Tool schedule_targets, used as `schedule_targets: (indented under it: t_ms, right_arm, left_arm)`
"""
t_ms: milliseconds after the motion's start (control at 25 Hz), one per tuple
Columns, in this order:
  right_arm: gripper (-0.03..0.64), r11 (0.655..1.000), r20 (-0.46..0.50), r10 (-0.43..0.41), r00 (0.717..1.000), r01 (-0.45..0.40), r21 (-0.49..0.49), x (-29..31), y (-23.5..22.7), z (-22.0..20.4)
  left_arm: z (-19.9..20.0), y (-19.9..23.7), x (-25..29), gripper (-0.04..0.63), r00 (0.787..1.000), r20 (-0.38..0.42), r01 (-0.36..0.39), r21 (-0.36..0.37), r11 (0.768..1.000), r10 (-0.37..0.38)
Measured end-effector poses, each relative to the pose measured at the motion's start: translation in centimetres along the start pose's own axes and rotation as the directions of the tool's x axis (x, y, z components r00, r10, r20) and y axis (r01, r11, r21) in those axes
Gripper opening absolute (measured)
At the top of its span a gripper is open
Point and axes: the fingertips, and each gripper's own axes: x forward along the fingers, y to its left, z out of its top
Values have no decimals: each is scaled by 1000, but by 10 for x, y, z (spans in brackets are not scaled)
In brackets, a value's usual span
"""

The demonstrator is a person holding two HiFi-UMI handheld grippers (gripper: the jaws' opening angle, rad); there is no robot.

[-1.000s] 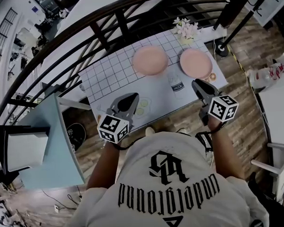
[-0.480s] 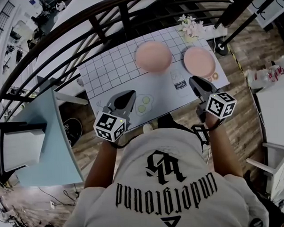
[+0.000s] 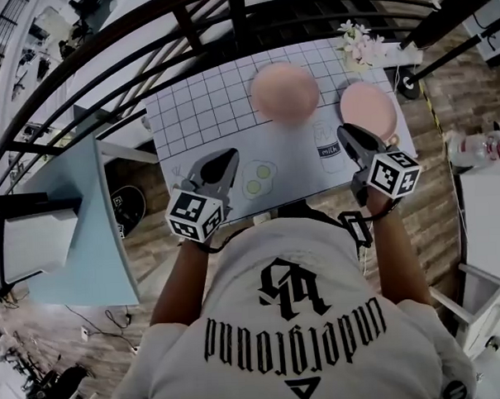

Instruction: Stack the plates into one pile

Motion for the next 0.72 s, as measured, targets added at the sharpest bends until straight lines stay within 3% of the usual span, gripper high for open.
schedule_targets:
  t_ms: [400,720]
  right_arm:
    - [77,999,-113,39,993,-37,26,53,-56,-5]
    - [77,998,-224,28,974,-16,56,85,-95,-11]
  left_arm:
    - [-13,25,67,49,998,-40,-50,-60,997,48]
    - [-9,40,117,49,995,-92,-48,-90,995,40]
